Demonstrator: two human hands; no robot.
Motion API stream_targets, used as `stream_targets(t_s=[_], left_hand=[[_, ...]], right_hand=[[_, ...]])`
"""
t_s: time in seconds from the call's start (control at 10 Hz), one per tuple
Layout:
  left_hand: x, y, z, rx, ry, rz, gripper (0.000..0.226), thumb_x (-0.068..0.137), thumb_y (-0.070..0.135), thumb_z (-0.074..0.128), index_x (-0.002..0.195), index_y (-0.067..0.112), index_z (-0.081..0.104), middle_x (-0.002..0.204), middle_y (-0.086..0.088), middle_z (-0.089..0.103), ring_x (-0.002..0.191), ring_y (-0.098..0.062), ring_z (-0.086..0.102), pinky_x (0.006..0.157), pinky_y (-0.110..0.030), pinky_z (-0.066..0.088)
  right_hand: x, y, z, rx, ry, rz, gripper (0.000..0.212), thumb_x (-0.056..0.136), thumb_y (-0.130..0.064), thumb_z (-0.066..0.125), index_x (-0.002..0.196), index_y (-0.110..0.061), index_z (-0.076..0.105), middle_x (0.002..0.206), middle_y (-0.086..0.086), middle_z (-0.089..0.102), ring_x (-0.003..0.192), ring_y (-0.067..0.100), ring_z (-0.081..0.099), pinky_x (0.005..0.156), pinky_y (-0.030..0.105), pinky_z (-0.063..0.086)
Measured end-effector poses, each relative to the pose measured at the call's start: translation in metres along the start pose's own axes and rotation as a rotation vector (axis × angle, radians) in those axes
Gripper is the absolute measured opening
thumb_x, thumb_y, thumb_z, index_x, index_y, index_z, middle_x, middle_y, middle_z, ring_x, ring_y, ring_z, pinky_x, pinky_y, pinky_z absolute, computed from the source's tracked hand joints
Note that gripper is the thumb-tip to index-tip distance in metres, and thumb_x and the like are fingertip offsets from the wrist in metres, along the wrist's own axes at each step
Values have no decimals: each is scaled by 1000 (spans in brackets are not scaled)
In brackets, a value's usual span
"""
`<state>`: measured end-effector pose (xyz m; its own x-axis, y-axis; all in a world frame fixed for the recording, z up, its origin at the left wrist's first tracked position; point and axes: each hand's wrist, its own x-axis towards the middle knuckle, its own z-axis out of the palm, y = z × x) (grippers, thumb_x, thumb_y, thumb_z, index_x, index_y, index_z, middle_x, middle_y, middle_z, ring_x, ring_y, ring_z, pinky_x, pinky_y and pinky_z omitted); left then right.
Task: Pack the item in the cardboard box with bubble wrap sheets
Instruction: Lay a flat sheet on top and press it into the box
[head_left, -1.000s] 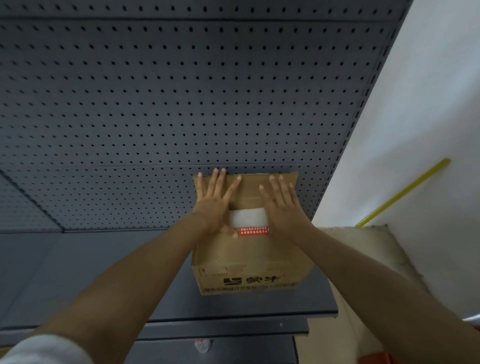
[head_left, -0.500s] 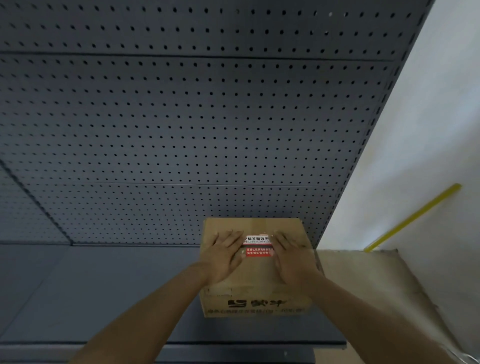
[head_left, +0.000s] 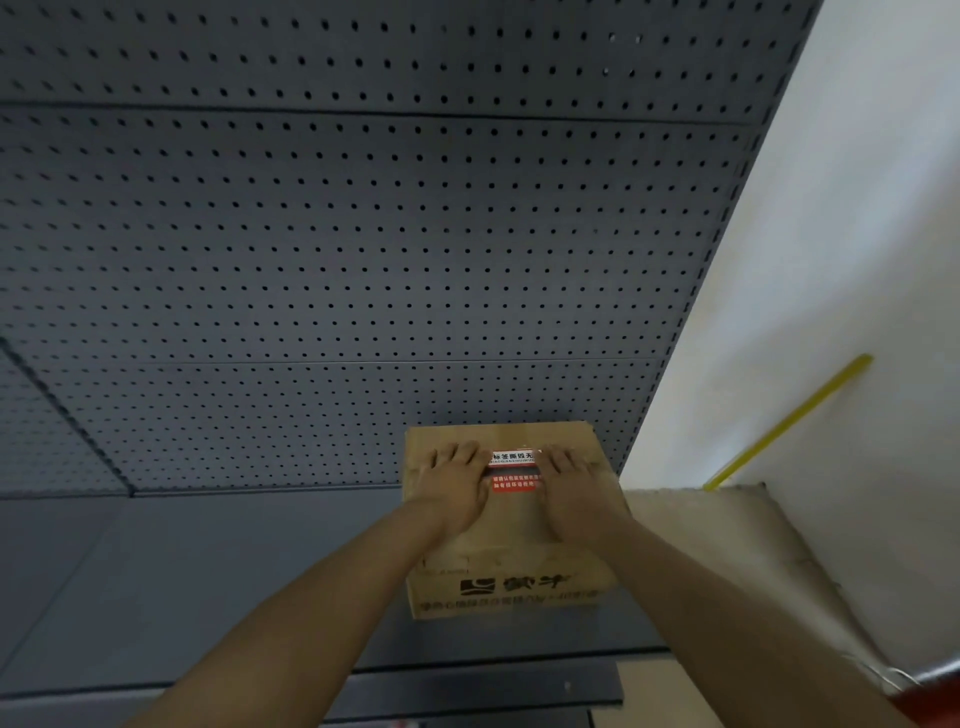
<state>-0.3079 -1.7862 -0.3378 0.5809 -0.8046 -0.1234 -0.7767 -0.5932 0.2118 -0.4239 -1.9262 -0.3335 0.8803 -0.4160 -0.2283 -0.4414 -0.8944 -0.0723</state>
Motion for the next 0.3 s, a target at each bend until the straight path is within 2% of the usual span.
stream_targets(t_s=[0.1, 0.2, 0.3], left_hand=[[1, 5, -23, 51, 33, -12, 51, 97, 41, 36, 144, 22, 32, 149, -6, 36, 137, -28, 32, 115, -45, 21], [-8, 8, -44, 13, 42, -56, 50, 97, 39, 34, 144, 21, 32, 147, -8, 38, 136, -28, 34, 114, -49, 23], [-32, 25, -69, 33, 113, -56, 45, 100, 34, 33, 139, 12, 36, 146, -12, 37, 136, -30, 32, 116, -47, 20]], right_hand=[[-4, 3, -14, -45, 137, -14, 56, 98, -32, 37, 150, -21, 19, 156, 7, 24, 142, 30, 23, 117, 50, 20], [-19, 0, -31, 51, 216, -45, 57, 96, -27, 42, 150, -19, 23, 158, 9, 21, 144, 31, 18, 120, 46, 14], [-50, -4, -45, 130, 279, -54, 56, 97, -25, 42, 149, -16, 24, 160, 7, 14, 146, 29, 11, 119, 40, 10]])
